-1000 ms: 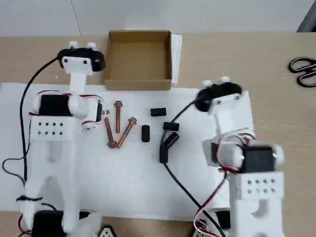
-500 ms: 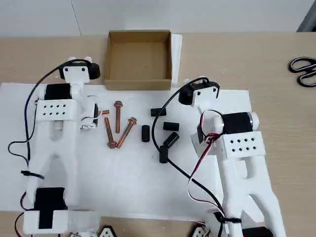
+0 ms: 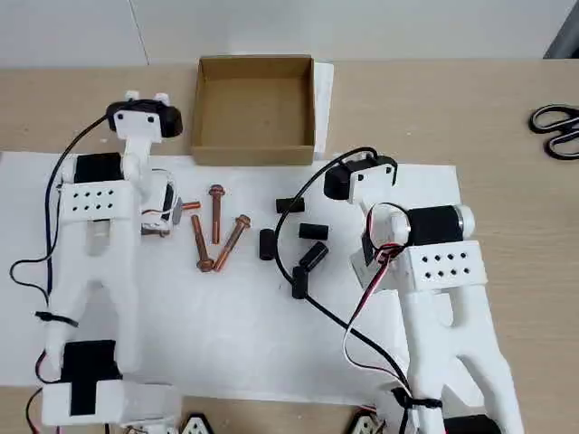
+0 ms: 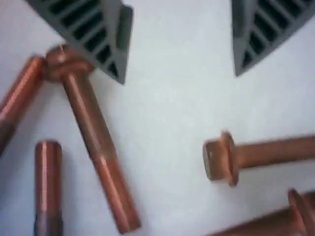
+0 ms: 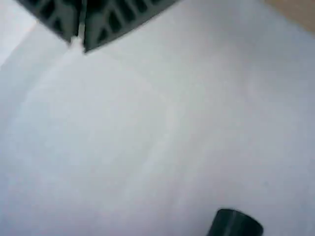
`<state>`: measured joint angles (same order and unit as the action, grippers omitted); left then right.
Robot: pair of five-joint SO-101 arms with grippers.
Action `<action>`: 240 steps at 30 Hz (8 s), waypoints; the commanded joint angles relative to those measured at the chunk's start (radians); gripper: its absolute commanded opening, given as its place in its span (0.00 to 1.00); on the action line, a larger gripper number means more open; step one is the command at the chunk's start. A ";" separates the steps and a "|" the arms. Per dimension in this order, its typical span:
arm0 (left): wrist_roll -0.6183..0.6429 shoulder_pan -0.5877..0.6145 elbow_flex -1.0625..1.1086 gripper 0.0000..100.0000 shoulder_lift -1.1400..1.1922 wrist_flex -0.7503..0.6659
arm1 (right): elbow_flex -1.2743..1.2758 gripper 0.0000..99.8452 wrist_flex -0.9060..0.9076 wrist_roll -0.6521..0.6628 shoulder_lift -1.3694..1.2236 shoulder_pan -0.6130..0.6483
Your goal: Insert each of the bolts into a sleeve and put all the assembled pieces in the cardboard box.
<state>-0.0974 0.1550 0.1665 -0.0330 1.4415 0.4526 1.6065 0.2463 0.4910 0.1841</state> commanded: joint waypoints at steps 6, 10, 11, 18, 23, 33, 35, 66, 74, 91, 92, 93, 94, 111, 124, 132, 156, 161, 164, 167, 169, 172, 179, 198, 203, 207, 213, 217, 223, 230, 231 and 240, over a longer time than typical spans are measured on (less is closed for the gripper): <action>-0.152 0.055 -0.062 0.14 0.189 -0.083 | -0.041 0.00 0.013 0.008 0.010 -0.004; -0.199 0.057 -0.156 0.14 0.255 -0.081 | -0.040 0.00 0.013 0.008 0.010 -0.004; -0.199 0.051 -0.180 0.14 0.267 -0.081 | -0.040 0.00 0.013 0.008 0.010 -0.008; -0.017 -0.069 -0.292 0.14 0.250 -0.014 | -0.038 0.00 0.013 0.008 0.005 -0.127; 0.124 -0.149 -0.348 0.14 0.255 0.034 | -0.038 0.00 0.013 0.008 0.008 -0.143; 0.252 -0.203 -0.378 0.14 0.387 -0.037 | -0.038 0.00 0.013 0.006 0.010 -0.147; 0.258 -0.198 -0.407 0.14 0.433 -0.037 | -0.038 0.00 0.013 0.006 0.010 -0.147; 0.259 -0.201 -0.707 0.09 0.776 -0.031 | -0.038 0.00 0.013 0.008 0.007 -0.148; 0.259 -0.201 -0.702 0.04 0.778 -0.006 | -0.038 0.00 0.013 0.008 0.005 -0.148; 0.258 -0.190 -0.849 0.11 0.769 0.161 | -0.038 0.00 0.013 0.008 0.008 -0.148; 0.258 -0.190 -0.858 0.11 0.769 0.167 | -0.038 0.00 0.013 0.008 0.008 -0.148; 0.258 -0.190 -0.866 0.12 0.769 0.178 | -0.038 0.00 0.013 0.008 0.008 -0.148; 0.258 -0.189 -0.875 0.12 0.769 0.186 | -0.038 0.00 0.013 0.008 0.008 -0.148; 0.259 -0.229 -0.881 0.12 0.778 0.267 | -0.038 0.00 0.013 0.008 0.004 -0.148; 0.272 -0.222 -0.872 0.12 0.887 0.187 | -0.038 0.00 0.013 0.008 0.004 -0.148; 0.272 -0.224 -0.891 0.09 0.896 0.147 | -0.038 0.00 0.013 0.008 0.002 -0.148; 0.221 -0.222 -1.204 0.00 0.770 0.313 | -0.048 0.01 -0.074 0.052 -0.068 -0.099; 0.215 -0.233 -1.110 0.00 0.677 0.311 | -0.132 0.06 -0.157 0.055 -0.213 -0.022; 0.215 -0.230 -1.067 0.00 0.658 0.311 | -0.216 0.14 -0.211 0.057 -0.325 0.035; 0.215 -0.226 -1.043 0.00 0.654 0.311 | -0.315 0.18 -0.223 0.057 -0.421 0.087; 0.213 -0.224 -1.043 0.00 0.654 0.311 | -0.371 0.19 -0.223 0.058 -0.470 0.113; 0.213 -0.227 -1.044 0.00 0.654 0.311 | -0.434 0.19 -0.228 0.058 -0.530 0.137; 0.213 -0.226 -1.043 0.00 0.663 0.310 | -0.476 0.19 -0.320 -0.046 -0.668 0.234; 0.213 -0.227 -1.035 0.00 0.664 0.310 | -0.626 0.19 -0.245 -0.480 -0.806 0.378; 0.213 -0.226 -0.995 0.00 0.664 0.304 | -0.744 0.19 -0.117 -0.489 -0.806 0.424; 0.213 -0.226 -0.983 0.00 0.664 0.295 | -0.822 0.19 -0.073 -0.489 -0.806 0.452; 0.213 -0.226 -0.980 0.00 0.664 0.295 | -0.832 0.19 -0.087 -0.489 -0.826 0.487; 0.213 -0.226 -0.978 0.00 0.664 0.293 | -0.833 0.19 -0.116 -0.489 -0.865 0.513; 0.213 -0.226 -0.980 0.00 0.664 0.288 | -0.836 0.19 -0.153 -0.491 -0.892 0.550; 0.213 -0.232 -1.049 0.00 0.654 0.295 | -0.836 0.19 -0.151 -0.491 -0.892 0.553; 0.213 -0.232 -1.069 0.00 0.654 0.296 | -0.836 0.19 -0.150 -0.491 -0.892 0.553; 0.215 -0.226 -1.187 0.00 0.654 0.311 | -0.835 0.19 -0.157 -0.491 -0.923 0.558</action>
<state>0.1250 -0.0506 -0.9337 0.7035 1.7346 -0.3836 1.4561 -0.2447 -0.4005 0.6245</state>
